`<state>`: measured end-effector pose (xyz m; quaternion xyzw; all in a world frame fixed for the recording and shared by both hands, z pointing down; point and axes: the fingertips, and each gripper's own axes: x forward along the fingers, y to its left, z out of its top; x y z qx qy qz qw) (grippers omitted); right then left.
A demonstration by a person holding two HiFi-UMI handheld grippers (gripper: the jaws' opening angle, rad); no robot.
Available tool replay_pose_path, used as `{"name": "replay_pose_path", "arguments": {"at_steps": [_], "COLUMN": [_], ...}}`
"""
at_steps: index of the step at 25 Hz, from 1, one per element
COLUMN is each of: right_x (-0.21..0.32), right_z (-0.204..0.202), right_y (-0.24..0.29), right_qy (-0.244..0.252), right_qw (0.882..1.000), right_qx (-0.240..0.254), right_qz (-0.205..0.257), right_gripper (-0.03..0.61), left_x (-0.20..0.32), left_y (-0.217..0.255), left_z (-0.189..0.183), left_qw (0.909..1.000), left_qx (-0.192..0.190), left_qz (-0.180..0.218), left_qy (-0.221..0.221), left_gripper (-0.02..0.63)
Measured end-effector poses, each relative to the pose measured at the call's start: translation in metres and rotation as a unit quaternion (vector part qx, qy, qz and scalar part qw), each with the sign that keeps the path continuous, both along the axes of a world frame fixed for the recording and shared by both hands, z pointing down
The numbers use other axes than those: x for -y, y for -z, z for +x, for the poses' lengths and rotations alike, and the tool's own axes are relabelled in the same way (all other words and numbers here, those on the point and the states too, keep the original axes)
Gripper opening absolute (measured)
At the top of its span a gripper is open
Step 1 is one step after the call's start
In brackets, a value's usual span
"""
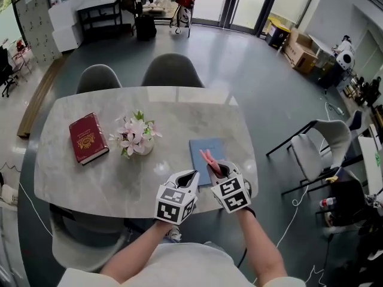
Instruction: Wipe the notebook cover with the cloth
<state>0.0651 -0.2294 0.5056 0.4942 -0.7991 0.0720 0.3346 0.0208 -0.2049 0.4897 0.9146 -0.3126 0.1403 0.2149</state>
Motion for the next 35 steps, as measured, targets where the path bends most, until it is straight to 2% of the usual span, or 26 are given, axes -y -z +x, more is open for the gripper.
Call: {"name": "replay_pose_path", "arguments": {"at_steps": [9,17,24,31,35], "right_x": [0.052,0.090,0.115,0.127,0.128], "right_z": [0.005,0.010,0.014,0.012,0.010], "right_y": [-0.032,-0.062,-0.087,-0.114,-0.122], "right_qy": [0.098,0.200,0.254,0.285,0.303], "right_qw": [0.992,0.973,0.958,0.945,0.938], "right_qx": [-0.071,-0.108,-0.121,-0.141,-0.142], "right_qz": [-0.021,-0.038,-0.054,-0.076,-0.086], "right_gripper": [0.014,0.014,0.014,0.014,0.014], "left_x": [0.018,0.042,0.054,0.059,0.060], "left_y": [-0.020,-0.037,-0.057,-0.062,-0.066], "left_z": [0.000,0.016,0.026,0.034,0.035], "left_qw": [0.9996,0.9957,0.9903,0.9874,0.9844], "left_qx": [0.006,0.018,0.045,0.044,0.040], "left_qz": [-0.012,-0.026,-0.047,-0.034,-0.046], "left_qy": [0.026,0.087,0.123,0.148,0.165], "left_gripper": [0.008,0.008,0.008,0.008,0.008]}}
